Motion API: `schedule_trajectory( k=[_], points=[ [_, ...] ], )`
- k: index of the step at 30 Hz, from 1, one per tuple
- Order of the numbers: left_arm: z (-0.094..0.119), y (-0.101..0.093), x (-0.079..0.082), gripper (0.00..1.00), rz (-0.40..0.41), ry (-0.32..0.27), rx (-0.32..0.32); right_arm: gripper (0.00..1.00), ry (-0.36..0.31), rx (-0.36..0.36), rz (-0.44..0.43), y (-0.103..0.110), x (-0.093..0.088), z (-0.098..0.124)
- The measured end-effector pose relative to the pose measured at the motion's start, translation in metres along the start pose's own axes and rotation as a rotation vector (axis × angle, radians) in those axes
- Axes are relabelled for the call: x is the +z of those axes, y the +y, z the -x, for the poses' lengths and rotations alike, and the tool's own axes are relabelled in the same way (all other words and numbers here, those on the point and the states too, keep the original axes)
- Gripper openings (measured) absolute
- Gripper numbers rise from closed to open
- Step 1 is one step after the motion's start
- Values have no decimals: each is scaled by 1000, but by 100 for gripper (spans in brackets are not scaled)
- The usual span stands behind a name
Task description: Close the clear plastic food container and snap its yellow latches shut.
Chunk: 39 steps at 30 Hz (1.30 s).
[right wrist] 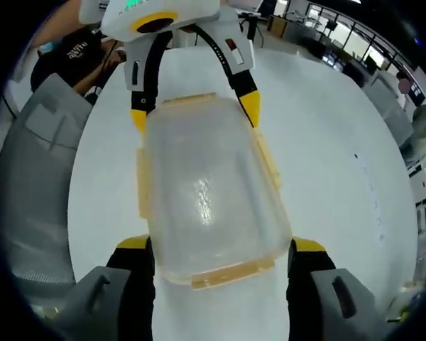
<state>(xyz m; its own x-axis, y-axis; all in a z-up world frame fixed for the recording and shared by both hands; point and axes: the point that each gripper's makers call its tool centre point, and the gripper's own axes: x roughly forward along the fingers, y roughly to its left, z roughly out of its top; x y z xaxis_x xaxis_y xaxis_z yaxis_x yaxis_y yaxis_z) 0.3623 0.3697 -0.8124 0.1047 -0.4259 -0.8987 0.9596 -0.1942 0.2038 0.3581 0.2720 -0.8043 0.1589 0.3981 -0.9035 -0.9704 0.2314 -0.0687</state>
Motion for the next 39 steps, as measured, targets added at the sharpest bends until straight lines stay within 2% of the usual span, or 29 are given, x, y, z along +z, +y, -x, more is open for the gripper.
schedule_trajectory(
  k=[22, 35, 39],
  points=[
    [-6, 46, -11, 78, -24, 4, 3, 75, -40, -44, -10, -48, 9, -10],
    [-8, 54, -14, 79, -22, -8, 13, 75, -50, -49, -6, -54, 11, -12],
    [-8, 56, -17, 78, -44, 12, 29, 76, -48, -60, -9, -56, 11, -13]
  ],
)
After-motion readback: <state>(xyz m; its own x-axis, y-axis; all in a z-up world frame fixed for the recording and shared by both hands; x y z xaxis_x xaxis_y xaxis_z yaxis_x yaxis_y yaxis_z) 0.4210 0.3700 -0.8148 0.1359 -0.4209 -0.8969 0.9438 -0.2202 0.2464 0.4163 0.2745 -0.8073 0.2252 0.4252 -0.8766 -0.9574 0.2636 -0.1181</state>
